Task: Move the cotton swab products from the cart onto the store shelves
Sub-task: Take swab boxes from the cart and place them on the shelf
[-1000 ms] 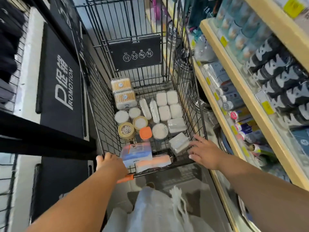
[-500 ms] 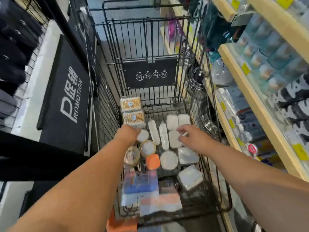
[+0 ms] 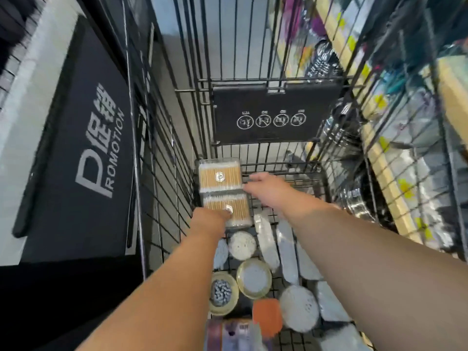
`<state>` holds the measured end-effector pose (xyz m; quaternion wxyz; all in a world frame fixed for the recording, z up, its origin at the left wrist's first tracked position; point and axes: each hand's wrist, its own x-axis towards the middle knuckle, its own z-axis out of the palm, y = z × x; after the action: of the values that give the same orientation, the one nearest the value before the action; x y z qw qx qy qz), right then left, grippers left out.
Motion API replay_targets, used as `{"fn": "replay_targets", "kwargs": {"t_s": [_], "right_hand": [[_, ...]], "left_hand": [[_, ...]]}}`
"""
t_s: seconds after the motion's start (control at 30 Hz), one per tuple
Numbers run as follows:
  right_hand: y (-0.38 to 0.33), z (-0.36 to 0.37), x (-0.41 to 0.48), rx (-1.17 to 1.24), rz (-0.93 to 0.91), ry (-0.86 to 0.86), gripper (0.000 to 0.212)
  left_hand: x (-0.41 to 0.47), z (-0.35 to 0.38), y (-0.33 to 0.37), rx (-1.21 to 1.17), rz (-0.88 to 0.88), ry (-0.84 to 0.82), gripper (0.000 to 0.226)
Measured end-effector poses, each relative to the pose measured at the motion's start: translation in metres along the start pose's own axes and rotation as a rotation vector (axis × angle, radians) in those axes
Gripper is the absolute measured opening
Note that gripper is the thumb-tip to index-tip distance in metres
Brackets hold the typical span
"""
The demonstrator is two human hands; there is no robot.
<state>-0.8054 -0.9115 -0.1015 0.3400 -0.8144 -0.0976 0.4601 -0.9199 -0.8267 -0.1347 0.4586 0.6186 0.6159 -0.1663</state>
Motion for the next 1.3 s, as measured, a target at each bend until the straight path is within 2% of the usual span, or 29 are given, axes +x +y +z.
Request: {"fn": "replay_targets", "kwargs": {"t_s": [0.1,0.17,0.33,0.43,0.6,0.77,0.87,0.97,1.07,1.2,1.3], "right_hand": [[-0.004,0.016,0.029,0.044,0.084,-0.006,0.068],[-0.006,0.027,0.045,0.051,0.124,-0.006,0.073],[-0.009,0.050,0.068,0.095,0.195,0.073,0.064],[-0.004,0.060,0.078,0.002,0.200,0.142,0.059],[-0.003,0.057,0.081,-0.083,0.161,0.108,0.047],[0.004,0.044,0.083,-0.010,0.186,0.093,0.058],[0.011,0.042,0.084,0.060,0.205,0.050,0.042],[0.014,0.042,0.082,0.127,0.207,0.019,0.045],[0.013,0.032,0.074,0.179,0.174,0.040,0.057],[0.010,0.004,0.044,0.251,0.105,0.103,0.058],[0.008,-0.030,0.003,0.326,0.035,0.167,0.061]], "left_hand": [[0.010,0.010,-0.005,-0.113,-0.041,0.039,0.072],[0.018,0.013,-0.011,-0.094,-0.094,0.044,0.079],[0.027,0.018,-0.017,-0.034,-0.076,0.043,0.076],[0.031,0.019,-0.014,-0.073,-0.077,0.021,0.078],[0.033,0.023,-0.004,-0.008,-0.052,-0.014,0.093],[0.035,0.027,-0.004,-0.002,-0.034,-0.007,0.089],[0.034,0.026,-0.009,-0.022,-0.020,-0.023,0.098],[0.032,0.023,-0.011,0.055,-0.020,-0.002,0.101],[0.027,0.017,-0.011,-0.013,0.003,-0.023,0.098],[0.011,0.009,-0.007,-0.062,0.075,-0.086,0.120],[-0.007,0.002,0.002,-0.069,0.157,-0.142,0.128]]}}
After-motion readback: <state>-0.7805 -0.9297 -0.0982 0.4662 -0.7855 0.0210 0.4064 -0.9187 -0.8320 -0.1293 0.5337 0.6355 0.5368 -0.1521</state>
